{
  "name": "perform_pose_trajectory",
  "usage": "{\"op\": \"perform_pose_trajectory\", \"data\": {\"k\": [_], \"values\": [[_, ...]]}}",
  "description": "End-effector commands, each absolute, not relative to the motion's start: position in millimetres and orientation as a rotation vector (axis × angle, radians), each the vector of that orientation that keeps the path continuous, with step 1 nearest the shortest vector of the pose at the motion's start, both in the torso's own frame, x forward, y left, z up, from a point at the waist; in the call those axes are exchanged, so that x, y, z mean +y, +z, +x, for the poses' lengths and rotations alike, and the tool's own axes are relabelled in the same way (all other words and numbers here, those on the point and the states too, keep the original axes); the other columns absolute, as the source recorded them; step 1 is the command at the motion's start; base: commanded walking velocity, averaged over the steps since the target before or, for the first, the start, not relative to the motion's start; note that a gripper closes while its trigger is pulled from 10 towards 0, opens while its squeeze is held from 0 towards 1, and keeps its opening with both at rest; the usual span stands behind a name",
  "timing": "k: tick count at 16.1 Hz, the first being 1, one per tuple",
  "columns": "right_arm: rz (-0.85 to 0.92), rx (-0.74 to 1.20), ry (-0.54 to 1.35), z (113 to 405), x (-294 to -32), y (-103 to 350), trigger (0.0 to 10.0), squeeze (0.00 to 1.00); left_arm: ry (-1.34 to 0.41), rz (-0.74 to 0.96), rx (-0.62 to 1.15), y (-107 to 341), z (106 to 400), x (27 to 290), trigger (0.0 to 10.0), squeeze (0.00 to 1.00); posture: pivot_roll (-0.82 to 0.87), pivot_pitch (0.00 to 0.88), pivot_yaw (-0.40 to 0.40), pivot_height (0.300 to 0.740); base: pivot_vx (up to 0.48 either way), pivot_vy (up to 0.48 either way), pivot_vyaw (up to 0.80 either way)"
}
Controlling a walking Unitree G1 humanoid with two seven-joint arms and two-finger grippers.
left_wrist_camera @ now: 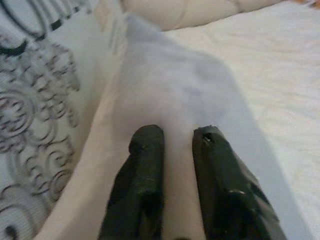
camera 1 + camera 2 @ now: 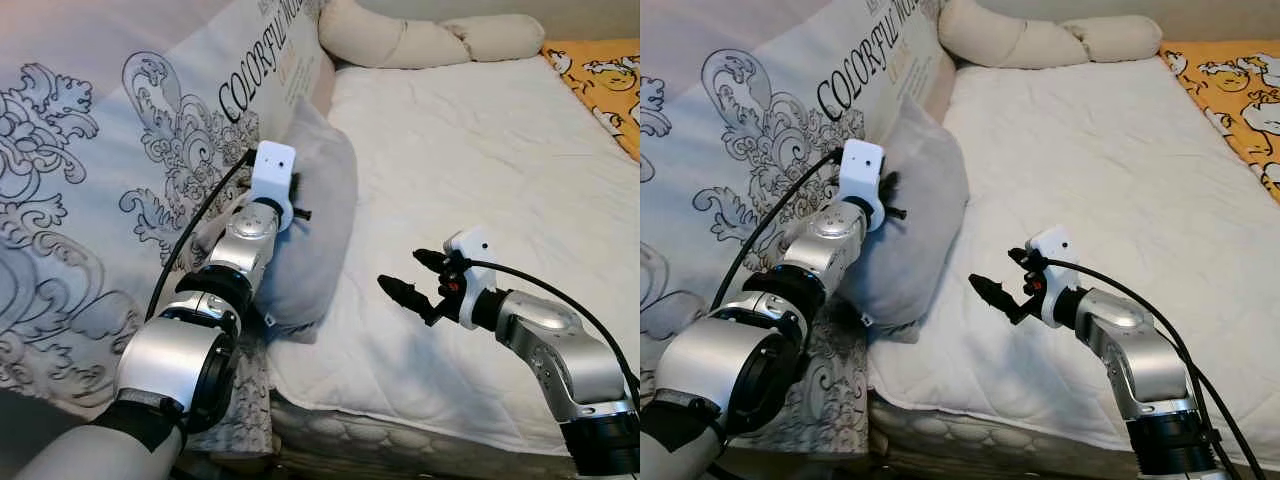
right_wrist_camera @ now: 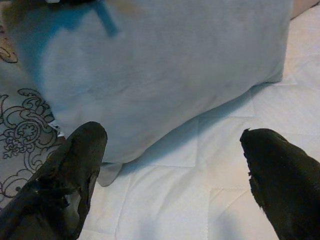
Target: Clean up the room
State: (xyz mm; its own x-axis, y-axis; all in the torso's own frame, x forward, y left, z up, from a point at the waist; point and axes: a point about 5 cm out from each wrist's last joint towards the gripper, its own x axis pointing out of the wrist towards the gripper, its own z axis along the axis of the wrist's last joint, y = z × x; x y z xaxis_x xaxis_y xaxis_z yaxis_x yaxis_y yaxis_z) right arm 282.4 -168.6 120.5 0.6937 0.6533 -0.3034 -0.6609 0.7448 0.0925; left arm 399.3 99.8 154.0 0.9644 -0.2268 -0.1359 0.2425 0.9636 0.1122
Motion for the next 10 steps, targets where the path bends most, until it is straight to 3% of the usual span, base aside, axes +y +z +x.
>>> {"op": "perform_pose_trajectory", "data": {"k": [1,6,7,8,9,10], "values": [[-0.028,0.3,0.75,280,-169,125,10.0,1.0,-0.28,0.107,0.085,159,400,99,10.0,1.0,-0.14,0.0,0.146,0.74,0.0,0.0,0.0],[0.02,0.175,0.822,273,-174,145,10.0,1.0,-0.52,0.02,-0.093,192,395,95,10.0,1.0,-0.11,0.0,0.128,0.74,0.0,0.0,0.0],[0.021,0.17,0.817,273,-175,145,10.0,1.0,-0.549,0.008,-0.105,194,392,95,10.0,0.27,-0.11,0.0,0.128,0.74,0.0,0.0,0.0],[0.0,0.159,0.782,273,-180,146,10.0,1.0,-0.567,0.003,-0.118,197,384,101,10.0,0.0,-0.11,0.0,0.123,0.74,0.0,0.0,0.0],[-0.009,0.152,0.751,274,-182,146,10.0,0.39,-0.555,-0.017,-0.119,199,376,109,10.0,0.0,-0.1,0.0,0.119,0.74,0.0,0.0,0.0],[0.001,0.145,0.736,274,-182,147,10.0,0.0,-0.551,-0.018,-0.117,198,369,113,10.0,0.0,-0.1,0.0,0.115,0.74,0.0,0.0,0.0]]}}
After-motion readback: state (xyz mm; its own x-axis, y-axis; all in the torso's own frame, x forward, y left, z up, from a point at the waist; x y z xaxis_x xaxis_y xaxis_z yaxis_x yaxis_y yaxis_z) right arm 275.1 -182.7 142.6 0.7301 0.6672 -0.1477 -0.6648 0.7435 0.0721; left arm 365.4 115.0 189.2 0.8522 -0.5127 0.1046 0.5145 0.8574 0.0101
